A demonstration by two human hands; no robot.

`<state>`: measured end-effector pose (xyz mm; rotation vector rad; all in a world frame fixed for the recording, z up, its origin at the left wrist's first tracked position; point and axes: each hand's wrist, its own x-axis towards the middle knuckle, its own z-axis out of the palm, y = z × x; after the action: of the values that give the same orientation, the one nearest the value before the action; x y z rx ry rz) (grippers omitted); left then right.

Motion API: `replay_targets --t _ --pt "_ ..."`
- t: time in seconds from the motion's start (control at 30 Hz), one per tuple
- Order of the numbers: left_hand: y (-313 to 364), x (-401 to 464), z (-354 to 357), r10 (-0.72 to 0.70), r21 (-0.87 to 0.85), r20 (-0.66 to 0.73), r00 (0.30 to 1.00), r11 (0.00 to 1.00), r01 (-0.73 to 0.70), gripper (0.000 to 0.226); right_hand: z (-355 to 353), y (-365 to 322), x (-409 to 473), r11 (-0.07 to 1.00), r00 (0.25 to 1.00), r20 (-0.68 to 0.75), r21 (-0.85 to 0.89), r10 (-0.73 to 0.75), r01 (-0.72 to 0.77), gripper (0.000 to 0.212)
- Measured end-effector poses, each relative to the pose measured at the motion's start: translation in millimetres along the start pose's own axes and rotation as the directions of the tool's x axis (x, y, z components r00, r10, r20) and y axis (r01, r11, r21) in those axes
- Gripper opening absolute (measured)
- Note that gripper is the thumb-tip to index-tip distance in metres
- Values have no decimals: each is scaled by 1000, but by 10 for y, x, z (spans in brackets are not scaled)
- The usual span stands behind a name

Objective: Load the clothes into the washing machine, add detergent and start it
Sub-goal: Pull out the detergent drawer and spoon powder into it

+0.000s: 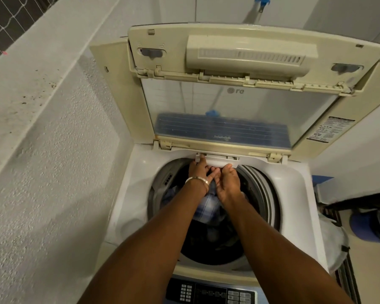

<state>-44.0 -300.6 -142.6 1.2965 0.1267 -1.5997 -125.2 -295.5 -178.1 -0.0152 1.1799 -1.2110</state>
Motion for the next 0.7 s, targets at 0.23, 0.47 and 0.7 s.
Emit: replay_targets --t 0.23,0.47,0.7 --pt "-96 -139 -111 41 50 -11 999 998 -40 43 -129 22 -205 995 1000 1 -97 -11 11 22" --pt "-177 -356 -201 74 75 -26 997 995 -72 47 -185 11 -490 998 1000 -7 -67 4 -5 23" --pt "-210 -498 -199 29 22 -72 997 999 -27 33 -210 20 -671 997 999 -43 -78 -13 10 22"
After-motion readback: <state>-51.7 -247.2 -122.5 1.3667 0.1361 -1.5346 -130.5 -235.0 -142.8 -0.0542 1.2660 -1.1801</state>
